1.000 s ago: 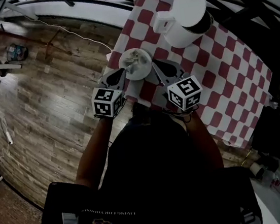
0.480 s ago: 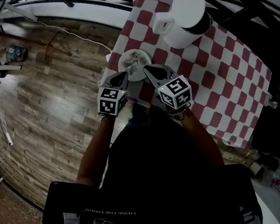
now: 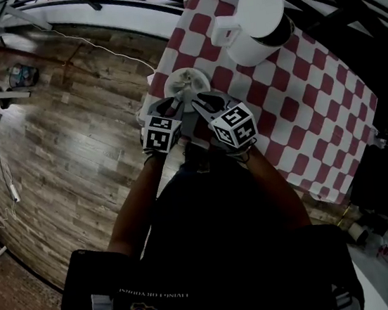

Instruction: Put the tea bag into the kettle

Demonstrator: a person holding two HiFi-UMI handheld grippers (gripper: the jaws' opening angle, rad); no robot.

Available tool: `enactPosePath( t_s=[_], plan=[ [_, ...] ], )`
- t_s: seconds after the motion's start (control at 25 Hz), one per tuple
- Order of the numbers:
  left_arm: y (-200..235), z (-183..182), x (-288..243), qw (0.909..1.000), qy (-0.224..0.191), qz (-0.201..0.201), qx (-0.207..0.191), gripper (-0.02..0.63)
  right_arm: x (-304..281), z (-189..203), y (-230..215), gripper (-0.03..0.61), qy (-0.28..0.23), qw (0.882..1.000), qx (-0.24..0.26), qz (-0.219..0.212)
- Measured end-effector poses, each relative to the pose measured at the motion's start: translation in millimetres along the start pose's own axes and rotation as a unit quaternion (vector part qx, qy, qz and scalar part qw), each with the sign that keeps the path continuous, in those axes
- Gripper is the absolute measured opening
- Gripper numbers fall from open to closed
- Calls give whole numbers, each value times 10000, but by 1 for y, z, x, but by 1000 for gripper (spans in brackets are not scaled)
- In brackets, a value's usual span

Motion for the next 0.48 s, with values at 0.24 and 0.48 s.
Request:
enactPosePath(
  t_s=[0.24,0.48],
  plan=[
    [-2,0,-5,9998,166,44,-77,103,-7,8,1,91,178,9998,-32,-76],
    [0,2,-12,9995,305,12,-97,103,-7,12,1,91,252,9996,-34,-99]
  ],
)
Point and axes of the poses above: the fingertips, and each gripper's own axes: x backward along the fingers, y to its left, z out of its underside, the point moved 10 cm from there along x, backward along the fingers, and after that the axes turned 8 degrees about z, right-handed, at the moved point
